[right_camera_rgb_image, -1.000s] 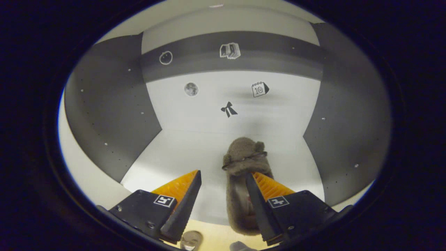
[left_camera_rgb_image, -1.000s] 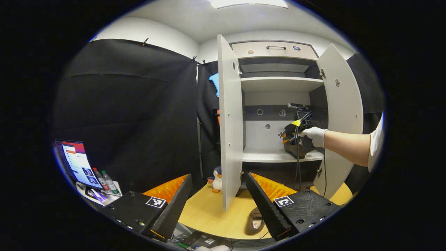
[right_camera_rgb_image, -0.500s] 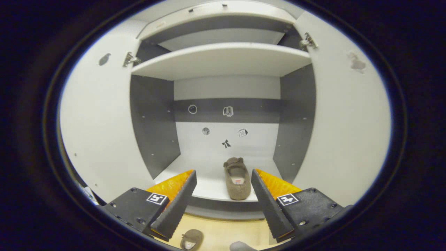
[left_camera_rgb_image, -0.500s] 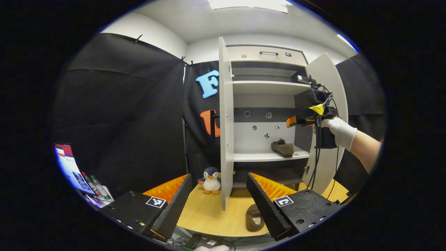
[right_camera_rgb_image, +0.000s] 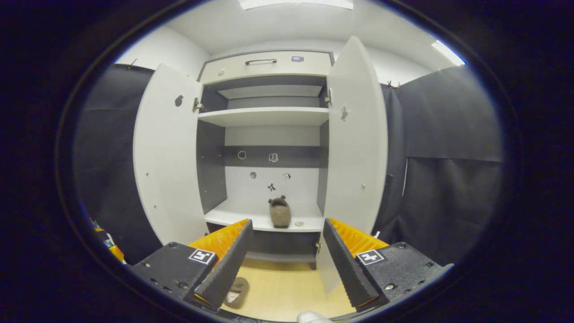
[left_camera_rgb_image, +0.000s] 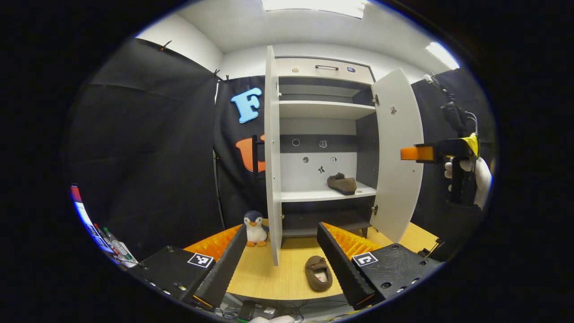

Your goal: Grab one shoe with the right hand and put it into the shoe cabinet, grab the other shoe with the left hand and put it into the shoe cabinet; then close the right door with the right hand and the left door with the left hand.

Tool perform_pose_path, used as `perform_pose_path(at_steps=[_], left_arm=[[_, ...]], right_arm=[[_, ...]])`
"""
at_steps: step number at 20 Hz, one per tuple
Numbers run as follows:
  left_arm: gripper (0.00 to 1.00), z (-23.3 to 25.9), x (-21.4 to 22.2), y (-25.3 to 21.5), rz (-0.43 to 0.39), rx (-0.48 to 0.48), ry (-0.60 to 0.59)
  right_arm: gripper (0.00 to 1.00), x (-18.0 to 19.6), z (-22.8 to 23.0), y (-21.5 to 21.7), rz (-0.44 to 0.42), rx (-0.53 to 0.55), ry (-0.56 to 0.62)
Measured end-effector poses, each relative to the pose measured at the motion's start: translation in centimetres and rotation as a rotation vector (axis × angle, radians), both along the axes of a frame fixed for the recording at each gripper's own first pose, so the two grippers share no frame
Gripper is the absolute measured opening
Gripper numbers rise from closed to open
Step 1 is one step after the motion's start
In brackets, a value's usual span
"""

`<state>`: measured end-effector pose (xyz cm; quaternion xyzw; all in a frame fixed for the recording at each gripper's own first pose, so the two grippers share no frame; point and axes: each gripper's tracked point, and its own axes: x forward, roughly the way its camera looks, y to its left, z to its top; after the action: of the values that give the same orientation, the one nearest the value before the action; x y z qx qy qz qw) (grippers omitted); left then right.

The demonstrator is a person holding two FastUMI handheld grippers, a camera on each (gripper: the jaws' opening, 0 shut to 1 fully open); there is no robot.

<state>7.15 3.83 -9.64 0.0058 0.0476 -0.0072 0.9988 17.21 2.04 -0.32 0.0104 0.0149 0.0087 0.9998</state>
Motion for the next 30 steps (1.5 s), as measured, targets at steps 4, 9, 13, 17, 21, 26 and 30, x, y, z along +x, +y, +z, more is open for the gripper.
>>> perform_pose_path(at_steps=[4, 9, 13, 17, 21, 26, 30], left_arm=[[0.96, -1.5, 0.8, -1.4, -0.021, -0.007, 0.027], [0.96, -2.4, 2.5, -2.7, -0.021, 0.003, 0.037], [0.96, -5.8, 4.3, -5.3, -0.057, 0.03, 0.108], [0.97, -11.5, 6.4, -8.4, -0.113, -0.002, 0.219], [0.97, -19.3, 7.8, -10.1, -0.126, -0.009, 0.361], [0.97, -28.4, 10.0, -10.3, -0.124, -0.016, 0.507], [0.97, -33.4, 12.3, -9.9, -0.117, -0.027, 0.587]], right_arm=[[1.0, -5.8, -3.3, -1.8, -0.041, 0.023, -0.021], [0.99, -9.7, -6.7, -2.8, -0.047, 0.019, -0.009], [0.99, -9.3, -7.1, -4.1, -0.047, -0.009, 0.014], [1.0, -8.2, -7.9, -5.2, -0.038, 0.001, 0.053], [1.0, -7.4, -9.0, -7.4, -0.061, -0.004, 0.099], [1.0, -6.5, -10.1, -9.8, -0.103, -0.02, 0.154], [1.0, -5.8, -10.8, -10.6, -0.125, -0.031, 0.189]])
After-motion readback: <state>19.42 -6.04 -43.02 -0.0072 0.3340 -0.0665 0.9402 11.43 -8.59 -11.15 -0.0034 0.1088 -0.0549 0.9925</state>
